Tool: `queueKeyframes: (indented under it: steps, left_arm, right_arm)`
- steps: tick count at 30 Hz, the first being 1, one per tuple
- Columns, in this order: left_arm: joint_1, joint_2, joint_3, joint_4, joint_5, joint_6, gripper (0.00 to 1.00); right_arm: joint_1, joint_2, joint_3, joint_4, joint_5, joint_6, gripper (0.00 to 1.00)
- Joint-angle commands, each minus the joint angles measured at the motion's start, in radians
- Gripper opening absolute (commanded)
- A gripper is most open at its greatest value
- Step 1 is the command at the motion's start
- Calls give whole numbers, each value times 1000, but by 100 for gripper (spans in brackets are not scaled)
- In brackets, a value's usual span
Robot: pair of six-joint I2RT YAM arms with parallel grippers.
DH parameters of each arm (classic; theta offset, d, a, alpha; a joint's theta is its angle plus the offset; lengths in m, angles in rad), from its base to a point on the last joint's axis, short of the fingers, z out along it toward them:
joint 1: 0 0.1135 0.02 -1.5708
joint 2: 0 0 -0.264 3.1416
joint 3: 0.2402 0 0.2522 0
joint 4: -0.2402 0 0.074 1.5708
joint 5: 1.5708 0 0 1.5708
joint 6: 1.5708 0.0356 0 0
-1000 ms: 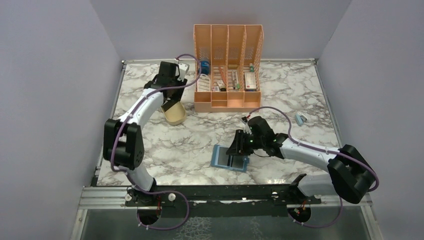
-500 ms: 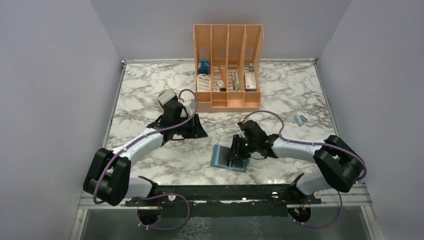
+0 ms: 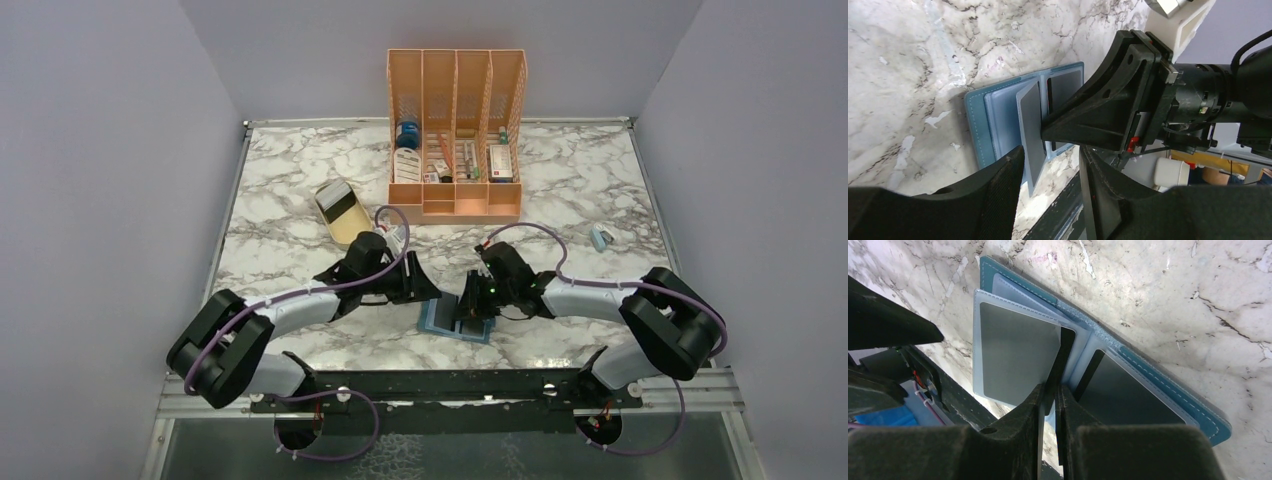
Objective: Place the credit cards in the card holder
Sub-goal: Turn over the card slot at the center of the board.
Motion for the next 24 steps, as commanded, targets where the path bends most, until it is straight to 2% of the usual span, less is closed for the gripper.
queueKeyframes:
  steps: [1, 15, 20, 24]
  left_arm:
    - [-27, 46, 17, 77, -32, -31, 47]
    - [-76, 149, 16, 126, -41, -42, 47]
    - [-95, 142, 29, 137, -40, -60, 43]
    - [-109, 128, 46, 138, -39, -82, 42]
  right_arm:
    - [6, 16, -28, 13, 45, -25, 14]
    - [6, 12, -45, 31, 32, -22, 13]
    - [6, 3, -36, 23, 25, -31, 14]
    - [6, -57, -1, -53, 65, -58, 22]
